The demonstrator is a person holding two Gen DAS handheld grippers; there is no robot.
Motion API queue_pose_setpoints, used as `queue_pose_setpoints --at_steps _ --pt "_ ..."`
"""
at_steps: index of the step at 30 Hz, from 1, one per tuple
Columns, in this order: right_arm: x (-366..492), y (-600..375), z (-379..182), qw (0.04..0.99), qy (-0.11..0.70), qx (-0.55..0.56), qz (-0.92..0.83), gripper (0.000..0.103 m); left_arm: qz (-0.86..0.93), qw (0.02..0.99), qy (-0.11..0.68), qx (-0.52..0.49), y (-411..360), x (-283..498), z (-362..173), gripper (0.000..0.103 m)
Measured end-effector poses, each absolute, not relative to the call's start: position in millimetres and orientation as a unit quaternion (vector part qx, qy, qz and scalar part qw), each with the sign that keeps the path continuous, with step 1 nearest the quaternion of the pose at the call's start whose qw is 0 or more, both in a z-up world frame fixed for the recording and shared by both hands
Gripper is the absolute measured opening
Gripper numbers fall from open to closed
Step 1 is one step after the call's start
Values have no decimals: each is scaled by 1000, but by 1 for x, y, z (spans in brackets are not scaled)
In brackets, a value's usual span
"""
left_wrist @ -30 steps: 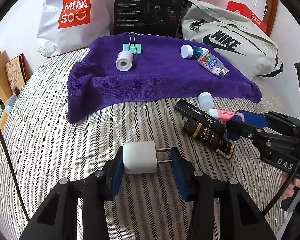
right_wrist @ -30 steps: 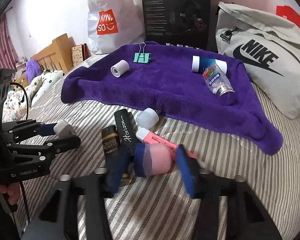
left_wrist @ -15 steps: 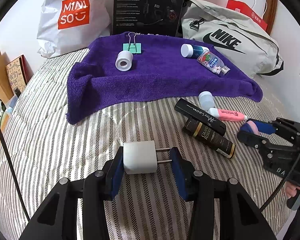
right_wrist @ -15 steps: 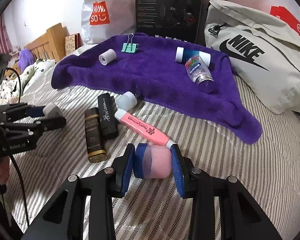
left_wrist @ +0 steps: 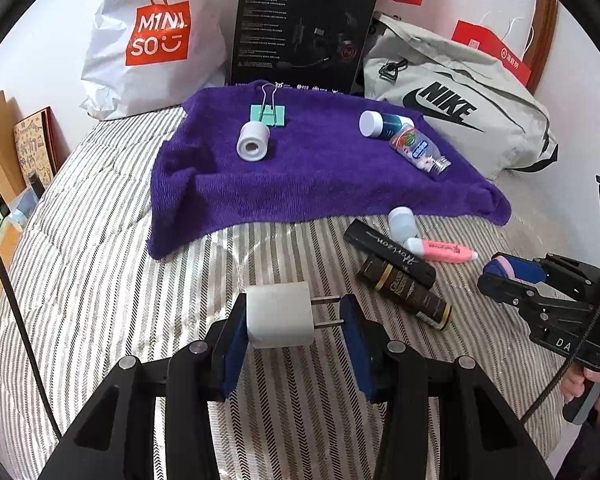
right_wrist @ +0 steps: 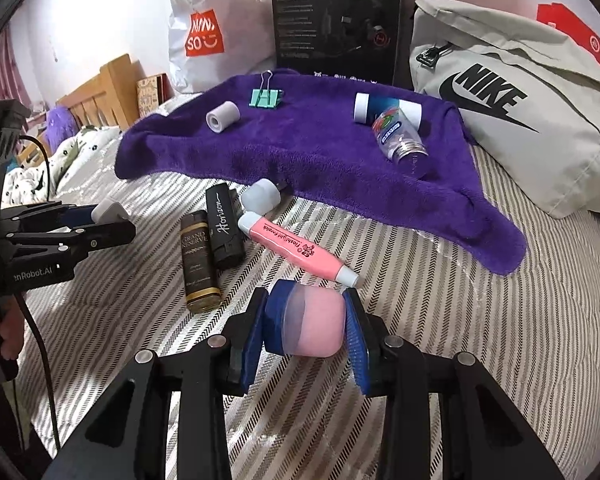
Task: Organize rigid objects
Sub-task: 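Carry the plug cube with the left tool while the right tool carries the pink container over the towel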
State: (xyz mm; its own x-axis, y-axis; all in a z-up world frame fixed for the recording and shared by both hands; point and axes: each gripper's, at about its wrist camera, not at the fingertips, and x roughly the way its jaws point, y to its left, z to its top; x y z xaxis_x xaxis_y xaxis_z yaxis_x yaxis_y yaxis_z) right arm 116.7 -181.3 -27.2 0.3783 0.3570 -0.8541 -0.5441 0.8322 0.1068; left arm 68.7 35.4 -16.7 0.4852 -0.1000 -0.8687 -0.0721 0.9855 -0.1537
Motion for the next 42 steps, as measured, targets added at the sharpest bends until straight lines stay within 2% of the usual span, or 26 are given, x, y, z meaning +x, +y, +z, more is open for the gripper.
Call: queue_pose_setpoints --at_steps 29,42 --pt "176 -168 11 838 452 -67 299 37 -8 873 482 -72 54 136 12 43" --pt "230 -148 -9 831 468 -63 293 37 -1 866 494 -76 69 181 -8 43"
